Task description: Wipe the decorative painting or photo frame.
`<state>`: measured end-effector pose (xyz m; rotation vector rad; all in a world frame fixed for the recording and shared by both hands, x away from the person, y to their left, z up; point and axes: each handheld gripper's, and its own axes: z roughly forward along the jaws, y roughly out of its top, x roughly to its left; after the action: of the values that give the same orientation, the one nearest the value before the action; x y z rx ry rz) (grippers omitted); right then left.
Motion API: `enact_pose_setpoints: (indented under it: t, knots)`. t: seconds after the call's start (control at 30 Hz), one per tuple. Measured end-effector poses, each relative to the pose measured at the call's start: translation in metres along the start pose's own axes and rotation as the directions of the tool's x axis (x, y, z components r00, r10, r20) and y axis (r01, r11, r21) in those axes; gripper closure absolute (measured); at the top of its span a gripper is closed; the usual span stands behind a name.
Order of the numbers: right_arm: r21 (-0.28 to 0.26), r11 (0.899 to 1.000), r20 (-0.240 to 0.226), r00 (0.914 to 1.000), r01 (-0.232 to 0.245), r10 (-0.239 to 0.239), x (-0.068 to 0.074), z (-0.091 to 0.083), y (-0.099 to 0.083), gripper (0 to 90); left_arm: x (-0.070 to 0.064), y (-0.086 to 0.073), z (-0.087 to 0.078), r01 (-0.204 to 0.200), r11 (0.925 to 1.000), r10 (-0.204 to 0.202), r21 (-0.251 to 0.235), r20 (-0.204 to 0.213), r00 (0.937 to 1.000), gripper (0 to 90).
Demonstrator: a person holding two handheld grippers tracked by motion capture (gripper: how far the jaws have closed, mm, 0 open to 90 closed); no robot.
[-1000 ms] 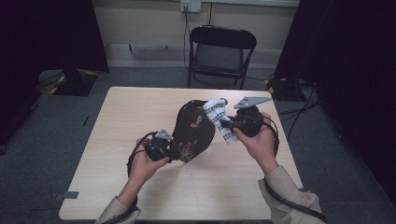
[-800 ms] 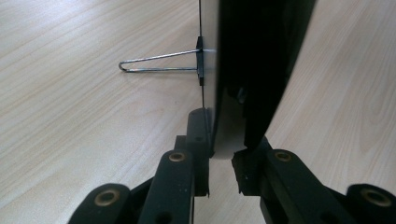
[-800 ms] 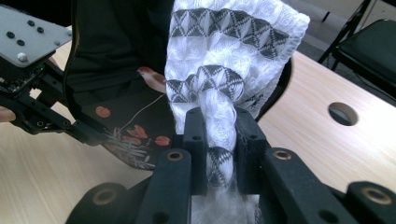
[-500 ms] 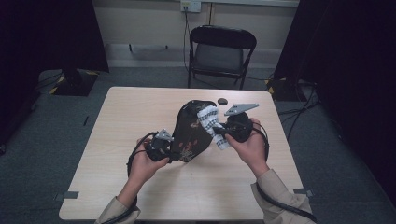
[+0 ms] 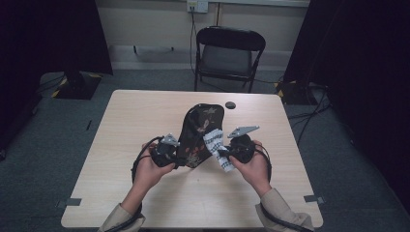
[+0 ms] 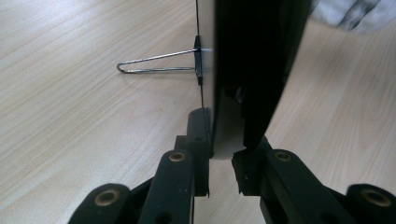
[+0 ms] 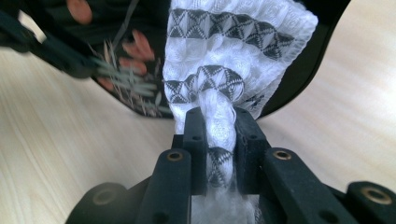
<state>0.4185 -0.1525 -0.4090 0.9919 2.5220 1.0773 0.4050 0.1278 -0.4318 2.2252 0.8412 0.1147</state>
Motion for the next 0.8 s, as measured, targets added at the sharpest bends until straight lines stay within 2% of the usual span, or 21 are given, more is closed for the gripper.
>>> enact_pose_setpoints:
  t: [0.43, 0.53, 0.63, 0.8]
  knots:
    - [0.103, 0.993, -0.020, 0.9978, -0.060, 0.063, -0.002, 0.037, -0.046, 78.5, 0.000, 0.000, 0.000, -0.002, 1.0000, 0.002, 0.002, 0.001, 1.0000, 78.7]
    - [0.106, 0.992, -0.024, 0.9968, -0.073, 0.076, -0.003, 0.039, -0.050, 78.5, 0.000, 0.000, 0.000, 0.000, 1.0000, 0.000, 0.003, 0.000, 1.0000, 78.7]
    - [0.120, 0.991, -0.024, 0.9976, -0.062, 0.065, -0.002, 0.038, -0.049, 78.4, 0.000, 0.000, 0.000, 0.005, 1.0000, -0.005, -0.001, -0.004, 1.0000, 78.7]
    - [0.111, 0.992, -0.017, 0.9976, -0.065, 0.067, -0.003, 0.031, -0.047, 78.4, 0.000, 0.000, 0.000, 0.007, 1.0000, -0.007, -0.003, -0.003, 1.0000, 78.7]
